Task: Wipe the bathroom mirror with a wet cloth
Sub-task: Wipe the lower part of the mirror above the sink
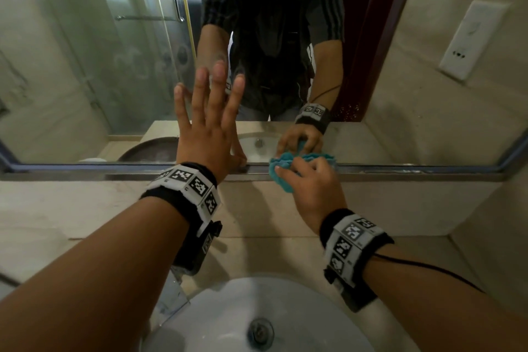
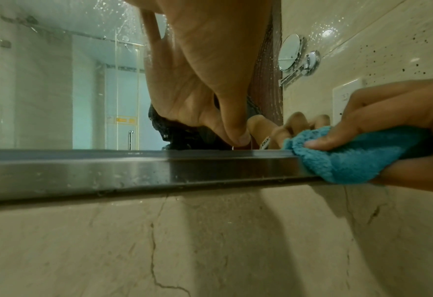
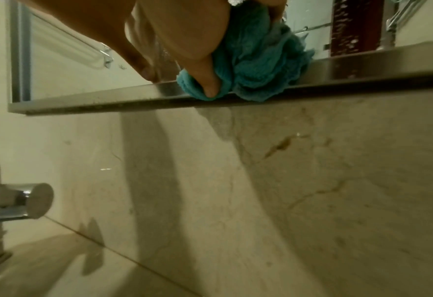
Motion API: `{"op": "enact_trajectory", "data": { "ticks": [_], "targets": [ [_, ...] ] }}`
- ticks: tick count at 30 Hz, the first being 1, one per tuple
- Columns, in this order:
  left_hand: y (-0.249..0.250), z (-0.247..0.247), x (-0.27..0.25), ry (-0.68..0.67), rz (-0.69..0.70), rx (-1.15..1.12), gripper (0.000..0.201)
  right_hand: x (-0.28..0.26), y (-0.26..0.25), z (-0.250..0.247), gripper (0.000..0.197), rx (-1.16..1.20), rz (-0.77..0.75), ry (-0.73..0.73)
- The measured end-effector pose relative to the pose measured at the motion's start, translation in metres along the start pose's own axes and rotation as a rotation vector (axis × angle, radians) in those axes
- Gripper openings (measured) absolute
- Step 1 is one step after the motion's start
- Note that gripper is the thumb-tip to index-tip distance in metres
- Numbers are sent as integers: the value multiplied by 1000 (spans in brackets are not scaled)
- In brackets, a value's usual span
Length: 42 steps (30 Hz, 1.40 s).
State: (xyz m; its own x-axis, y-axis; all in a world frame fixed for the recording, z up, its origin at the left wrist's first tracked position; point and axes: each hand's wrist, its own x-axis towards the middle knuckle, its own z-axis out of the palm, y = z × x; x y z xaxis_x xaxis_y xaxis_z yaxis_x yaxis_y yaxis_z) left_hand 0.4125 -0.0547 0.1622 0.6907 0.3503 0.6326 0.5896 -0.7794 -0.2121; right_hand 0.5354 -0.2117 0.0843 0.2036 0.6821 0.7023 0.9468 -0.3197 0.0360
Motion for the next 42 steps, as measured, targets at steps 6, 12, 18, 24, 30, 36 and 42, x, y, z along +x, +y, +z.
{"op": "enact_trajectory", "data": {
  "ticks": [6,12,18,24,30,36,42],
  "targets": [
    [2,-10,-3,-24,-14,-6,143,-19,34,-16,47,-7,-196,-136],
    [8,-41,0,12,78,70,127,12,63,-69,50,-62,-195,-35],
    [24,-41,23,31,54,21,129,92,47,-93,46,7,-10,347],
    [26,-27,28,-9,12,58,143,9,66,-45,56,-222,-369,-129],
    [24,-18,31,17,12,68,150,102,38,-86,47,-87,-19,260],
    [24,-20,28,18,16,71,145,38,41,-50,62,-183,-287,-222],
    [23,-17,29,32,22,71,146,94,45,-86,59,-177,-183,203]
  ]
}}
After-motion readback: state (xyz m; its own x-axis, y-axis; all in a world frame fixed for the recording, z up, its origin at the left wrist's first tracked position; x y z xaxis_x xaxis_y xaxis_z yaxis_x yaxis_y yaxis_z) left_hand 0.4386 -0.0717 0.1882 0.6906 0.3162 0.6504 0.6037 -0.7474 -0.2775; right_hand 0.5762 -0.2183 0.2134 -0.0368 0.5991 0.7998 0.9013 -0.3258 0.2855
